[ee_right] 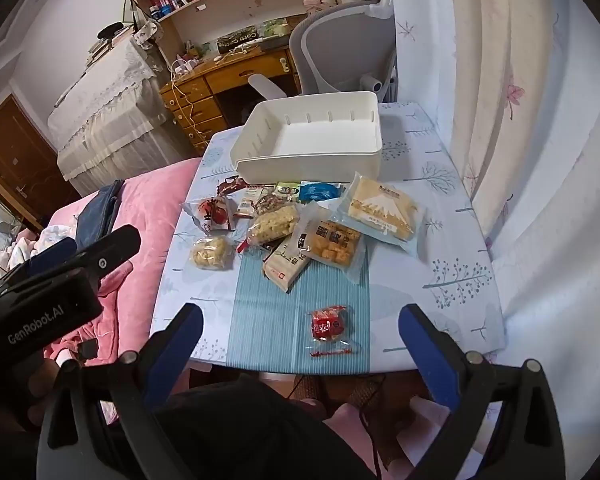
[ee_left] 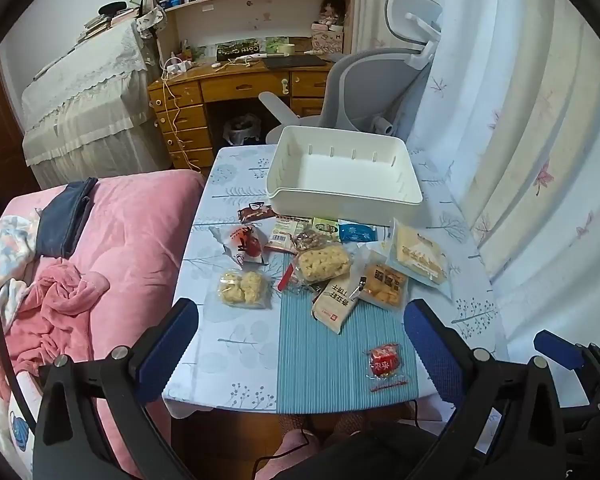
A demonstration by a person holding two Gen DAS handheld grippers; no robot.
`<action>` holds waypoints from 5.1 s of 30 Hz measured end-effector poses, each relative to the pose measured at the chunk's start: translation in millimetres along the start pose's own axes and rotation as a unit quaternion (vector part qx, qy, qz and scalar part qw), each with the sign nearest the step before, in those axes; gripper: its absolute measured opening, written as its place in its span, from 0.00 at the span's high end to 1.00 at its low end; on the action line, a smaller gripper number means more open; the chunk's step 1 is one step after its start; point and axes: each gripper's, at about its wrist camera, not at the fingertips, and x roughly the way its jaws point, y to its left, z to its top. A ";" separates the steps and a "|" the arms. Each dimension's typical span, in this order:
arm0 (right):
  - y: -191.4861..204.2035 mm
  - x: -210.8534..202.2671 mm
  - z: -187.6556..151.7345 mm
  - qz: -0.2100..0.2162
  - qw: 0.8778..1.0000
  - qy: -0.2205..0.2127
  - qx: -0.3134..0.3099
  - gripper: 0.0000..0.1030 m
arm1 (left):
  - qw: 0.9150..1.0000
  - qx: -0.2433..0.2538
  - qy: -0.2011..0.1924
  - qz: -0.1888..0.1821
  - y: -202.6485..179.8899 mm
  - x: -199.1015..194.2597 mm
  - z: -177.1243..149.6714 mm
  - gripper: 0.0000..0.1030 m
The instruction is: Organize snacks
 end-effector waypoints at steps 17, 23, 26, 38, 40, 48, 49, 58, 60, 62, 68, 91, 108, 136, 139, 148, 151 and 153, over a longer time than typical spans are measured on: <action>0.7 3.6 1.3 -0.002 1.000 0.008 0.003 0.04 | 1.000 -0.001 0.003 -0.003 -0.3 0.2 0.0 0.01; 0.7 4.0 1.3 -0.003 1.000 0.010 0.003 0.04 | 1.000 0.002 0.003 -0.004 -6.3 6.6 -0.4 0.01; 0.6 3.6 1.3 -0.003 1.000 0.010 0.003 0.04 | 1.000 0.001 0.003 -0.004 -6.8 7.1 -0.3 0.01; -0.1 3.5 1.0 -0.002 1.000 0.011 0.003 0.04 | 1.000 0.002 0.005 -0.007 -9.1 8.1 -3.2 0.01; 0.0 3.6 0.9 -0.002 1.000 0.012 0.003 0.04 | 1.000 0.002 0.006 -0.007 -9.2 8.3 -3.2 0.01; 1.7 5.4 0.8 -0.001 1.000 0.012 0.003 0.04 | 1.000 0.002 0.007 -0.006 -11.2 8.2 -4.5 0.01; 1.9 5.6 0.7 -0.001 1.000 0.012 0.003 0.04 | 1.000 0.002 0.007 -0.006 -12.0 8.9 -5.4 0.01; 4.8 10.9 -0.1 -0.005 1.000 0.016 0.004 0.04 | 1.000 0.004 0.019 -0.016 0.7 18.2 -11.5 0.01; 10.9 13.8 -1.7 -0.007 1.000 0.018 0.005 0.04 | 0.999 0.004 0.023 -0.023 7.1 18.3 -11.1 0.01; 13.5 15.5 -2.2 -0.008 1.000 0.017 0.007 0.06 | 0.999 0.004 0.028 -0.029 11.9 20.1 -9.7 0.01; 16.7 25.4 -3.4 -0.024 0.999 0.015 0.026 0.07 | 0.997 0.000 0.053 -0.049 30.7 34.0 -7.7 0.01; -11.5 117.3 -48.9 -0.068 0.979 0.118 0.149 0.17 | 0.970 0.069 0.200 -0.116 18.3 161.5 -13.3 0.01; -61.1 225.3 -30.9 0.001 0.922 0.282 0.266 0.32 | 0.931 0.145 0.326 -0.081 -39.8 298.5 -15.9 0.10; -50.1 299.3 -2.8 -0.010 0.886 0.410 0.219 0.55 | 0.903 0.116 0.406 -0.074 -79.3 379.7 -13.4 0.47; -54.2 291.9 -8.2 -0.004 0.885 0.402 0.235 0.56 | 0.903 0.103 0.409 -0.082 -72.8 374.6 -13.2 0.49; -59.3 281.5 -29.2 0.012 0.881 0.369 0.296 0.57 | 0.904 0.065 0.409 -0.104 -46.5 340.5 -16.0 0.58; -57.4 276.2 -37.0 0.019 0.882 0.353 0.311 0.57 | 0.905 0.054 0.406 -0.116 -35.5 318.2 -13.5 0.59; -54.0 273.0 -42.7 0.025 0.881 0.347 0.321 0.57 | 0.908 0.050 0.398 -0.124 -29.3 301.6 -8.6 0.59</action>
